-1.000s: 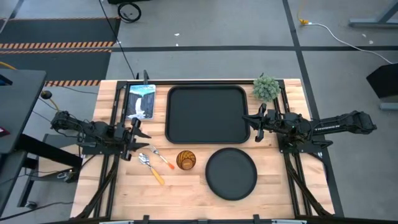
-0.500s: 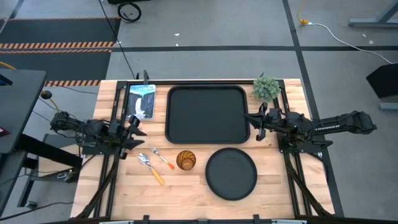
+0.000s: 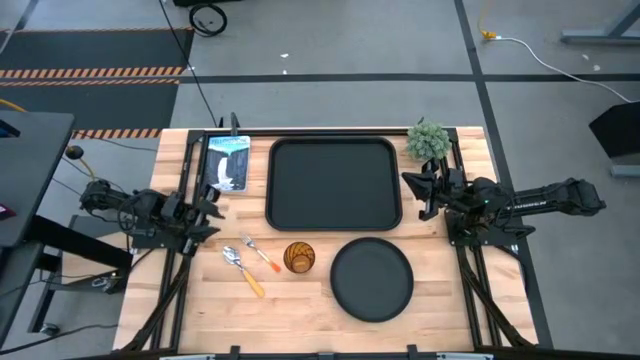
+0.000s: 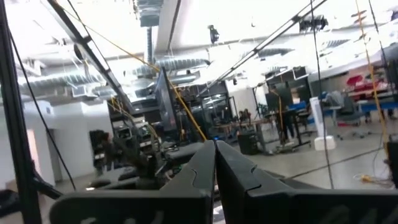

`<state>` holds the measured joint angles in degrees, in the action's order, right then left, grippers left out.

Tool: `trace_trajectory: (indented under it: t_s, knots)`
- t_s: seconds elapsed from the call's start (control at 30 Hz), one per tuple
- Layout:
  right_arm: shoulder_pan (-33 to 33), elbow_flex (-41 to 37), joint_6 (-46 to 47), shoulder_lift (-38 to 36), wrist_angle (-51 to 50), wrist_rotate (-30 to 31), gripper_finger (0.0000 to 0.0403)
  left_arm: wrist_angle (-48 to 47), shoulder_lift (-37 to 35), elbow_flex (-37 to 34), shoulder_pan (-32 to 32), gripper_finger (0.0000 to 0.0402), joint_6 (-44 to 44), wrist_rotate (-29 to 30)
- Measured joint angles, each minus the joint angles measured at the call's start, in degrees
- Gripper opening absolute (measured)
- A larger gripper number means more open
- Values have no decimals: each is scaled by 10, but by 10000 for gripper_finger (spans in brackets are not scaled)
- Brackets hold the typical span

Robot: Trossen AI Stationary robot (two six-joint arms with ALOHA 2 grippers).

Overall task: Pick and place plate/cup/fork/spoon on tray
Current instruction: Put the brown cup on the black tray

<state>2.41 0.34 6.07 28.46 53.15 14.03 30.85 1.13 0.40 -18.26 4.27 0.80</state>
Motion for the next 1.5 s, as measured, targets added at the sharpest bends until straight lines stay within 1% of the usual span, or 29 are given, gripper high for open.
trace_trajectory:
  t_s: [0.1,0.2,0.23,0.3,0.37,0.43,0.53,0.67,0.8,0.87,0.93,1.0,1.07,1.23,1.3,1.37,1.43,1.5]
  knots:
    - [0,0,-8,0,0,4,18,-2,0,0,0,142,40,-50]
    - [0,0,-20,0,-1,31,17,-5,5,0,1,142,72,-56]
    - [0,1,-20,0,-1,45,16,-5,6,0,2,142,80,-43]
    - [1,9,-21,0,-15,63,11,-9,17,0,8,142,88,2]
    - [1,30,-30,0,-55,61,7,-11,35,0,16,142,81,56]
    - [1,58,-43,0,-115,55,4,-9,63,0,26,142,52,90]
    - [1,107,-53,2,-219,52,6,5,119,0,38,142,14,100]
    - [-2,175,-62,1,-326,22,16,50,209,4,47,141,-12,105]
    - [-5,222,-63,4,-377,21,18,56,292,38,49,141,-34,144]
    - [-5,230,-63,8,-398,21,16,57,326,53,50,141,-48,161]
    - [-5,230,-63,13,-418,21,16,49,359,69,50,141,-80,192]
    - [-5,230,-57,21,-441,21,16,35,384,85,50,141,-120,232]
    - [-7,230,-39,27,-461,21,16,8,407,104,50,141,-168,256]
    - [-21,230,-4,51,-493,27,16,-108,460,164,63,141,-303,263]
    - [-27,230,6,64,-490,29,16,-169,487,194,66,141,-348,251]
    - [-34,230,12,80,-489,29,16,-218,517,229,66,141,-373,230]
    - [-40,230,13,94,-487,31,16,-251,549,265,66,141,-384,202]
    - [-45,230,13,108,-486,46,16,-281,581,301,66,141,-386,168]
